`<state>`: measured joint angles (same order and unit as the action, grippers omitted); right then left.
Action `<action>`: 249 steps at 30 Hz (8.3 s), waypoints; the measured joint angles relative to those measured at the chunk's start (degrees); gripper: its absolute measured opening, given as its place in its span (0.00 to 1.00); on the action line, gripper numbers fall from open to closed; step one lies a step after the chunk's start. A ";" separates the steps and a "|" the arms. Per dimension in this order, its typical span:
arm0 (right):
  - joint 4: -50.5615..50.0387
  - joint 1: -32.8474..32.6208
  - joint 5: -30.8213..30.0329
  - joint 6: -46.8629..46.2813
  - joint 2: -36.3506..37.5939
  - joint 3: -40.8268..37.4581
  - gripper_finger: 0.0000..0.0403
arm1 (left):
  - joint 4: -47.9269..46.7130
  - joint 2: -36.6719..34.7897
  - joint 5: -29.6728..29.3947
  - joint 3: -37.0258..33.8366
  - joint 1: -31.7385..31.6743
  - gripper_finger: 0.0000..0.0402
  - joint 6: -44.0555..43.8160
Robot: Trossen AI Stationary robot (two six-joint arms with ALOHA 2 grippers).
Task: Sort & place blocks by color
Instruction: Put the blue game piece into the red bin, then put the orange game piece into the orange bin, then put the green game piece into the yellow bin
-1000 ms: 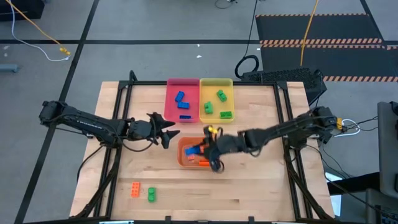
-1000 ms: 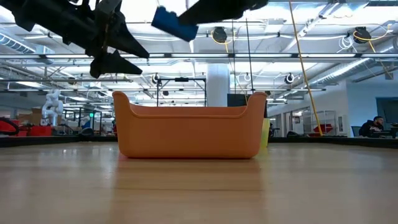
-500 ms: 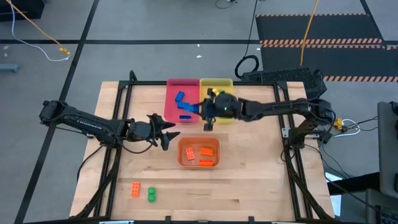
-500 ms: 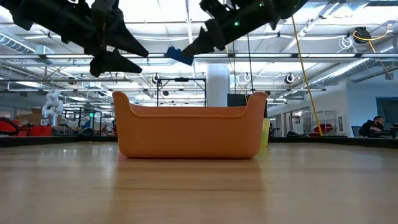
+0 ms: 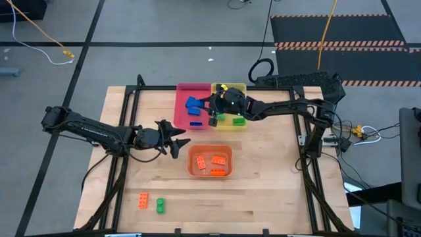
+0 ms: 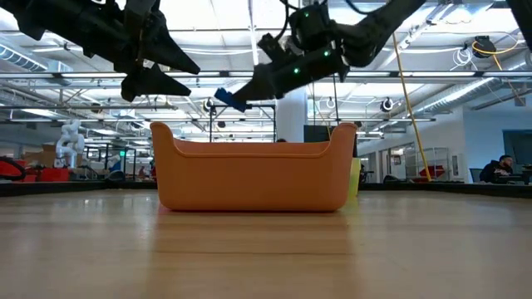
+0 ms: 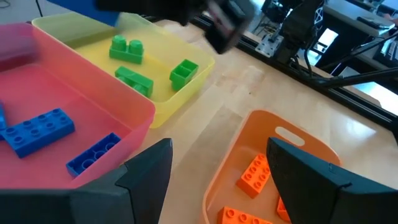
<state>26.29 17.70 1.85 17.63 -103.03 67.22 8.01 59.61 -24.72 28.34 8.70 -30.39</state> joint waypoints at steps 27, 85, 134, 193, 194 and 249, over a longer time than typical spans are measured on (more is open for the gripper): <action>3.05 2.55 -7.43 -6.47 -7.58 0.00 0.52 | 0.02 0.00 -1.45 0.00 -0.03 0.65 0.22; -3.52 -39.04 -36.40 -15.17 30.73 -27.04 0.64 | -69.33 12.65 6.31 43.06 12.89 0.65 -34.92; 5.63 -54.09 -45.75 -1.69 40.75 -29.68 0.64 | -41.12 28.89 50.84 16.68 38.15 0.65 -91.60; 5.01 -54.22 -53.07 4.01 40.75 -29.62 0.64 | -38.58 28.94 52.04 12.37 29.26 0.34 -72.87; 4.96 -54.22 -53.71 4.35 40.75 -29.62 0.64 | -38.47 28.94 52.84 12.37 28.54 0.34 -71.73; 2.80 -62.43 -69.81 11.51 47.20 -29.64 0.64 | -47.21 42.96 23.71 50.07 -4.99 0.67 -15.16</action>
<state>29.10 -44.73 -67.96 29.14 -55.83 37.58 -39.20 102.57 -1.01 78.41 3.70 -45.54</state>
